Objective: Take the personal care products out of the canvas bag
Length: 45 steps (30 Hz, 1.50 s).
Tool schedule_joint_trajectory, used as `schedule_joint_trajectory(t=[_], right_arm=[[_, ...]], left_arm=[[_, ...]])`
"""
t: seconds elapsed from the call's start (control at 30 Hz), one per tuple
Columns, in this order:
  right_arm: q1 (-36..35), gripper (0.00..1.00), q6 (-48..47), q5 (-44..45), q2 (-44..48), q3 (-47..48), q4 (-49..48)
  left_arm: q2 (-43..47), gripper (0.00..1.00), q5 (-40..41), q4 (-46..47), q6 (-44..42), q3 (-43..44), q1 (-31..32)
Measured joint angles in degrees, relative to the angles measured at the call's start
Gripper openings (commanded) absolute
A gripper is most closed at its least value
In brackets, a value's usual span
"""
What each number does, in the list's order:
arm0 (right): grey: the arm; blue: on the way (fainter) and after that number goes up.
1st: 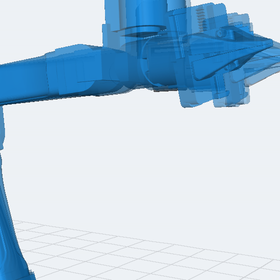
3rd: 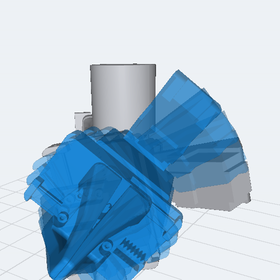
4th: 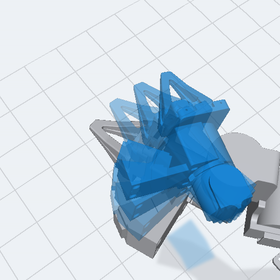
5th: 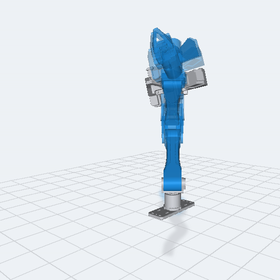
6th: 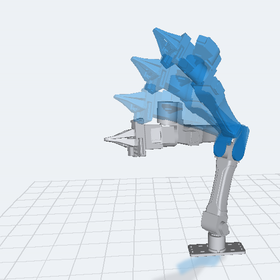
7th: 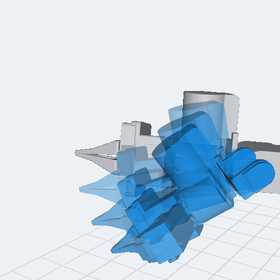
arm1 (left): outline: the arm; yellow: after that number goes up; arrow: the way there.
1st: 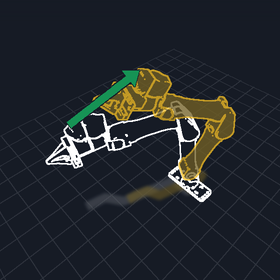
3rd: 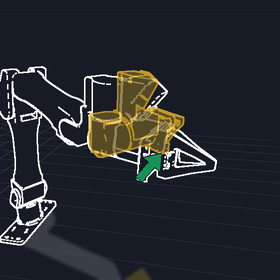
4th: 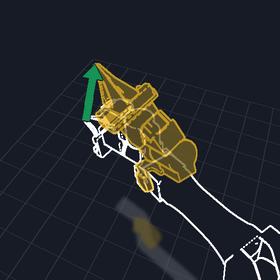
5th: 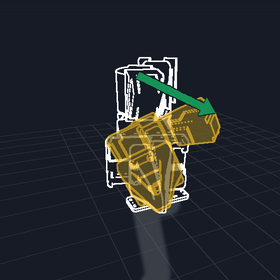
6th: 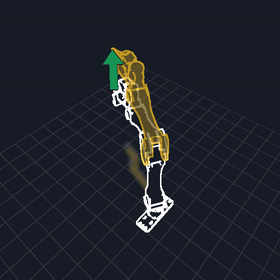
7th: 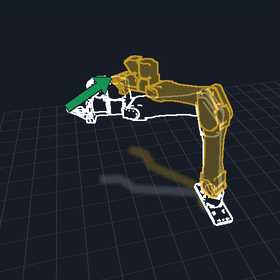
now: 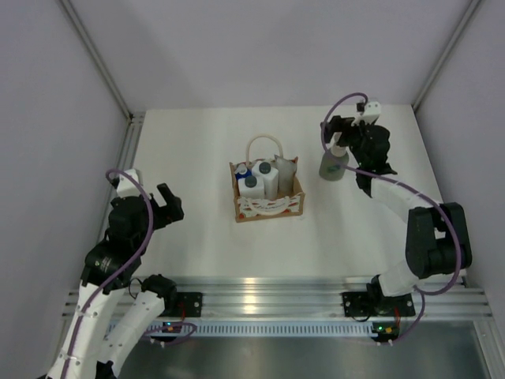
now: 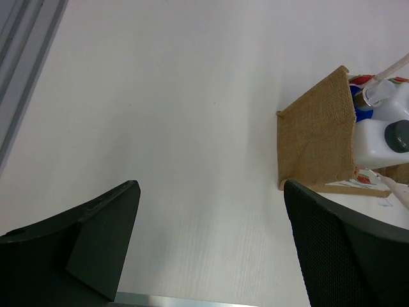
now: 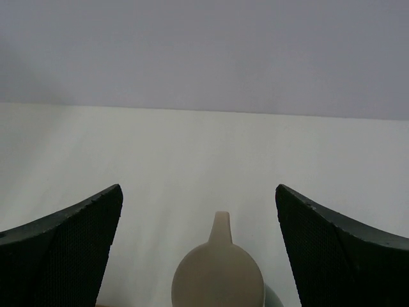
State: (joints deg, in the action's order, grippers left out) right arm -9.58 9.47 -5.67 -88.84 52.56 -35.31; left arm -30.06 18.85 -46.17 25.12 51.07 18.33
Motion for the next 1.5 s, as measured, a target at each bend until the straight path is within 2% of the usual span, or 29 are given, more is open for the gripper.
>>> schedule_joint_trajectory(t=[0.13, 0.43, 0.63, 0.8, 0.93, 0.97, 1.1, 1.17, 1.23, 1.3, 1.33, 1.4, 1.43, 1.5], right_arm=[[0.0, 0.99, 0.22, 0.35, 3.82, 1.95, 2.73], [-0.15, 0.99, 5.88, 1.6, 22.86, 4.55, 16.96], [-0.9, 0.99, 8.26, 0.72, 27.06, 8.55, 31.32], [-0.96, 0.99, 7.04, -8.68, 27.54, 6.6, 35.65], [-1.33, 1.0, 5.46, -16.92, 26.1, 6.86, 40.52], [-1.55, 0.99, 5.07, -18.14, 25.66, 6.91, 41.66], [-3.28, 0.98, 2.95, -20.28, 24.3, 7.76, 46.8], [-5.62, 0.97, 1.53, -19.89, 23.54, 9.38, 49.51], [-8.87, 0.97, -0.31, -18.45, 22.38, 11.82, 51.87], [-12.66, 0.97, -2.45, -16.55, 20.81, 14.6, 53.57], [-14.51, 0.97, -3.65, -15.32, 20.04, 15.98, 54.64], [-17.4, 0.96, -6.56, -13.42, 17.94, 18.93, 56.48], [-18.23, 0.91, -7.8, -12.57, 16.79, 20.26, 57.13], [-19.04, 0.82, -10.27, -10.78, 13.86, 23.04, 58.8]], left_arm=[[-3.26, 0.98, -1.68, -0.02, 1.42, 1.11, 0.0], [-17.27, 0.98, -18.78, 12.07, 12.72, 1.25, 1.11], [-31.08, 0.97, -15.5, 16.13, 16.68, 2.75, 10.78], [-38.73, 0.92, -9.35, 16.85, 17.49, 6.56, 16.26], [-43.1, 0.84, -3.89, 17.94, 18.27, 8.5, 20.5], [-43.71, 0.8, -2.58, 18.05, 18.49, 8.52, 21.51], [-45.0, 0.73, 0.55, 18.05, 19.45, 8.41, 23.47], [-45.0, 0.66, 1.25, 18.1, 19.87, 8.37, 23.71], [-44.94, 0.65, 1.64, 18.29, 20.06, 8.28, 23.82], [-44.63, 0.55, 1.86, 18.45, 20.26, 7.78, 23.87], [-44.26, 0.54, 2.16, 18.6, 20.44, 7.13, 23.89], [-43.69, 0.43, 3.02, 18.43, 20.52, 5.79, 23.89], [-43.58, 0.39, 3.37, 18.36, 20.63, 5.27, 23.89], [-43.56, 0.37, 3.78, 18.49, 20.65, 4.59, 23.89]])
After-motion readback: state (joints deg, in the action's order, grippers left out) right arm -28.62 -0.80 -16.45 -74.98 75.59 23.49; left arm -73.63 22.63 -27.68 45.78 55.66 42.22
